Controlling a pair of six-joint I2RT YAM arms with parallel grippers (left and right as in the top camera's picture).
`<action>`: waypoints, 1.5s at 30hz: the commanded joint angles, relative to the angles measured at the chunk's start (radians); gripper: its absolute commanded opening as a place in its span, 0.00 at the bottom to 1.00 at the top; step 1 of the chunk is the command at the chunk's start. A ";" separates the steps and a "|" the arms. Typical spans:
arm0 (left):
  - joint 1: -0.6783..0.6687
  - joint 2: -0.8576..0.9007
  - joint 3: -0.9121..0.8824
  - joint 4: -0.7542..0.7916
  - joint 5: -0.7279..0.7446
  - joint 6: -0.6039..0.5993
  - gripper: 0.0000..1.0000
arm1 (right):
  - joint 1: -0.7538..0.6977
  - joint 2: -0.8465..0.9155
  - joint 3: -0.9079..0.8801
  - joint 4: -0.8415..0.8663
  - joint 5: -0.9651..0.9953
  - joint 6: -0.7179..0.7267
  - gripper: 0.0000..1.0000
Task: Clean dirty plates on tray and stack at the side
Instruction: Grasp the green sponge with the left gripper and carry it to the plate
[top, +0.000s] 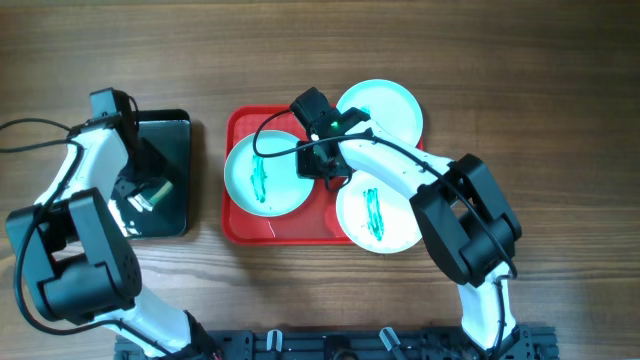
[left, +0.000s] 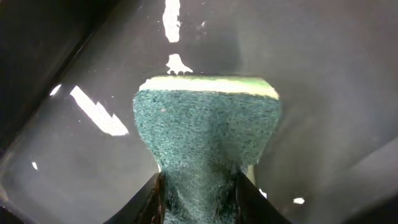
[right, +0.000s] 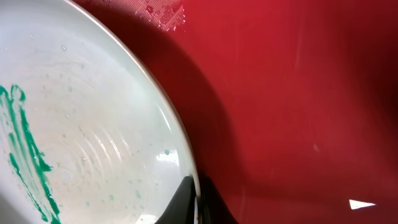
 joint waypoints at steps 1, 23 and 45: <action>0.010 0.013 -0.019 0.011 -0.009 -0.012 0.29 | 0.008 0.034 -0.003 0.012 0.026 0.004 0.04; 0.010 -0.018 -0.048 0.016 0.157 0.088 0.04 | -0.013 0.033 0.000 0.008 -0.083 -0.082 0.10; -0.401 -0.035 0.090 -0.119 0.396 0.281 0.04 | -0.119 0.034 -0.010 0.024 -0.330 -0.235 0.04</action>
